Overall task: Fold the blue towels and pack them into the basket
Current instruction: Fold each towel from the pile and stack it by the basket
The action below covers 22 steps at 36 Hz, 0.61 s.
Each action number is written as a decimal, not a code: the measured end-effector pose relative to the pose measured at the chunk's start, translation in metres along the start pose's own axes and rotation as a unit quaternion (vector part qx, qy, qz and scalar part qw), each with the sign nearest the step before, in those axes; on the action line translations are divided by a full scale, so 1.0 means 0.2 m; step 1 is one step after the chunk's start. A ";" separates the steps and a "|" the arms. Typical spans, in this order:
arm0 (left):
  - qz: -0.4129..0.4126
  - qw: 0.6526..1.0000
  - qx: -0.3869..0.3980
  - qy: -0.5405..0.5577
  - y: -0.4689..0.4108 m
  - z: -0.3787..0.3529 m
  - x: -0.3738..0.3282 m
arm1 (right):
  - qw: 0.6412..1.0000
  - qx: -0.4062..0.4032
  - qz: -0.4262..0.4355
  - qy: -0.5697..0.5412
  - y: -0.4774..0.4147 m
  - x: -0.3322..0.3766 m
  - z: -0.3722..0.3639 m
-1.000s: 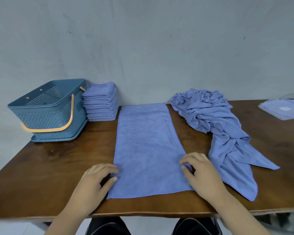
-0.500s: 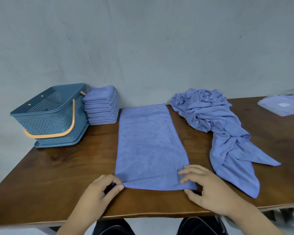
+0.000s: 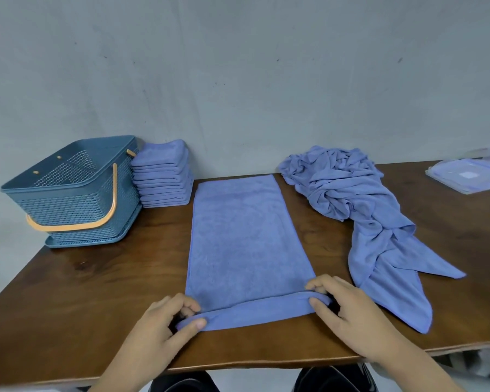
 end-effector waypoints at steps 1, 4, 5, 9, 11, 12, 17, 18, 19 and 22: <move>-0.002 1.000 0.012 -0.001 0.00 0.00 -0.01 | 1.000 0.006 -0.008 -0.005 0.00 0.00 0.00; -0.020 0.999 0.042 -0.017 0.00 0.00 -0.03 | 0.999 0.022 -0.025 -0.019 0.00 -0.01 0.00; -0.032 0.998 0.045 -0.018 -0.01 0.01 -0.04 | 0.999 0.022 -0.027 -0.022 0.00 -0.01 0.00; -0.058 0.998 0.033 0.007 -0.01 0.02 -0.07 | 0.998 0.005 -0.042 -0.039 -0.01 -0.04 -0.01; -0.042 0.999 0.020 0.026 -0.01 0.02 -0.06 | 0.998 -0.015 -0.044 -0.034 -0.01 -0.05 -0.01; -0.033 0.999 0.017 0.036 -0.01 0.02 -0.05 | 0.998 -0.024 -0.052 -0.035 -0.02 -0.05 0.00; 0.010 0.995 0.003 0.104 -0.01 0.03 0.01 | 0.990 -0.052 -0.078 -0.106 -0.02 -0.06 0.01; 0.019 0.992 0.008 0.125 -0.01 0.03 0.02 | 0.987 -0.068 -0.083 -0.118 -0.02 -0.06 0.02; 0.028 0.989 0.018 0.145 -0.01 0.02 0.03 | 0.984 -0.086 -0.086 -0.127 -0.02 -0.06 0.04; 0.051 0.982 0.031 0.177 -0.01 0.03 0.05 | 0.979 -0.116 -0.085 -0.143 -0.01 -0.06 0.06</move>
Point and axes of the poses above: each hand's wrist, its own y-axis away from the middle knuckle, its own z-axis out of the back of the hand, x = y × z, the point moved 4 cm from there along -y, towards the middle knuckle, and after that the axes turned 12 degrees about -x, right-handed, at the moved point
